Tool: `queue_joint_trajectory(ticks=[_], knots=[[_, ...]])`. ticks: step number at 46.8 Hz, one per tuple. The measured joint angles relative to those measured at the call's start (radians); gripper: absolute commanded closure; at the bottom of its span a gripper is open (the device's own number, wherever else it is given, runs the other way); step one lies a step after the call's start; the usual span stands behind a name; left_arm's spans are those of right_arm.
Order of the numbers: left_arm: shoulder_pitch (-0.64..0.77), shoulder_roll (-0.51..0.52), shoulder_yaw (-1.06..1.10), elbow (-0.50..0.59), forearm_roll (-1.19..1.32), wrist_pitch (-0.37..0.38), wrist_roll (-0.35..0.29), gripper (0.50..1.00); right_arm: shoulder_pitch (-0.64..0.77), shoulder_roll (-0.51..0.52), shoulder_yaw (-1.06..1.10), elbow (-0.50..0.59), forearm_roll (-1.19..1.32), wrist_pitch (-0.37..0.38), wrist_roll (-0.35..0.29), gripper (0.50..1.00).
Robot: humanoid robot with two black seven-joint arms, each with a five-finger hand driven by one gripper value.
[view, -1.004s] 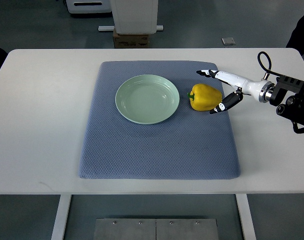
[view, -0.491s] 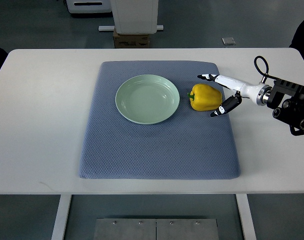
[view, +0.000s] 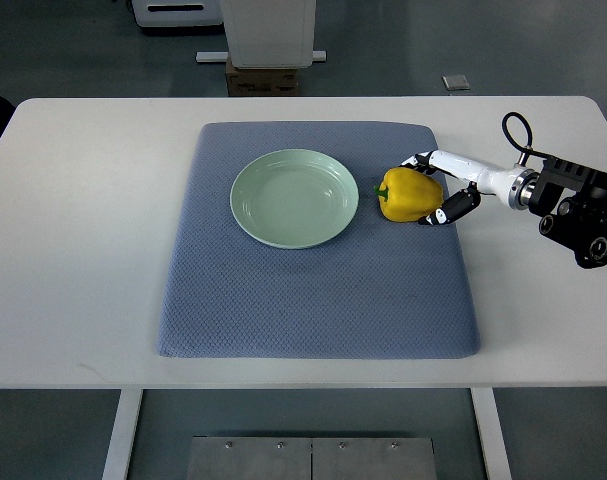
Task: Place yellow pepper on plate with right hand
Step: 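Lift the pepper with the right hand and carry it over the plate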
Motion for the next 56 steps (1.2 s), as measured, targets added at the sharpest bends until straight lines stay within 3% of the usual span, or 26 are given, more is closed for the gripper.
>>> queue_joint_trajectory(ticks=[5, 10, 56], knots=[[0.000, 0.000, 0.000, 0.000, 0.000, 0.000, 0.000, 0.500, 0.000, 0.002, 0.000, -0.003, 0.001, 0.001, 0.000, 0.917], [0.000, 0.000, 0.000, 0.000, 0.000, 0.000, 0.000, 0.500, 0.000, 0.002, 0.001, -0.004, 0.001, 0.001, 0.000, 1.000], [0.000, 0.000, 0.000, 0.000, 0.000, 0.000, 0.000, 0.500, 0.053, -0.009, 0.019, -0.012, 0.049, 0.005, 0.000, 1.000]])
